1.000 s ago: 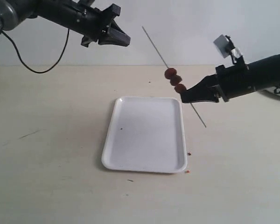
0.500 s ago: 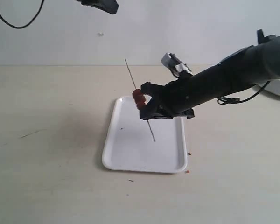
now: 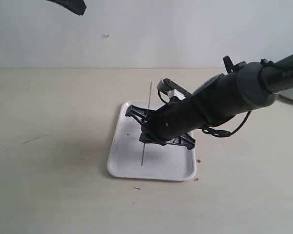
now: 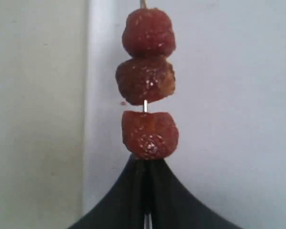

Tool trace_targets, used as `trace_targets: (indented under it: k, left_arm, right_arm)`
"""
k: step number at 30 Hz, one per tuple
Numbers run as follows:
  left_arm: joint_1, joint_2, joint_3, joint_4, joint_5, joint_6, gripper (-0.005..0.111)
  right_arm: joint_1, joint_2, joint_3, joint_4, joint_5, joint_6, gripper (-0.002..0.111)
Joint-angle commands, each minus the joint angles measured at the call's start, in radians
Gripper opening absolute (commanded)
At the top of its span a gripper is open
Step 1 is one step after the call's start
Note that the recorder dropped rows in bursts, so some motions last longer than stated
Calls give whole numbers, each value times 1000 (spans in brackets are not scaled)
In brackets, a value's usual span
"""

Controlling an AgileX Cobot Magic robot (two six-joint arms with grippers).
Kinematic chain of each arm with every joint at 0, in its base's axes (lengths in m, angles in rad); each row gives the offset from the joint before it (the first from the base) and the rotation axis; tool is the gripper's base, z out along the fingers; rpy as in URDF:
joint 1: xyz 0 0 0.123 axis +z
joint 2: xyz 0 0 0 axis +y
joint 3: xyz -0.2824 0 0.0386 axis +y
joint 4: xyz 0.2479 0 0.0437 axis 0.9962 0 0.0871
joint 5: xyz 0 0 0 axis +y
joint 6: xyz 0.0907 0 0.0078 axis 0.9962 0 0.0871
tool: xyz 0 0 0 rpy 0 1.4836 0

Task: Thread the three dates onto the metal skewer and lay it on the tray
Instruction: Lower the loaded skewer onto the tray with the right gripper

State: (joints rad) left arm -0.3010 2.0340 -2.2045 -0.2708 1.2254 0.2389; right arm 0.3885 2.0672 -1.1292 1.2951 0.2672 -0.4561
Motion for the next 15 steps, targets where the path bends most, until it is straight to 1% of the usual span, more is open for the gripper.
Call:
trace_targets:
  k: [1,5,9,12,15]
  left_arm:
    - [1,-79,150,5,-62,5,0]
    - [1,-151,295,5,-168,11,0]
    - [1,-216,391,15,-238,14,0]
    - [1,-275,452,18,-265,14,0]
    - [1,-333,490,22,-267,14,0]
  right_arm:
    - [2,-8,42,-16,-78,-14,0]
    - [2,-8,46,-38,-47,-14,0]
    - [2,-8,46,-61,8,-22,0]
    - [2,-8,46,-82,37,-22,8]
    - [2,-8,46,-82,68,-22,23]
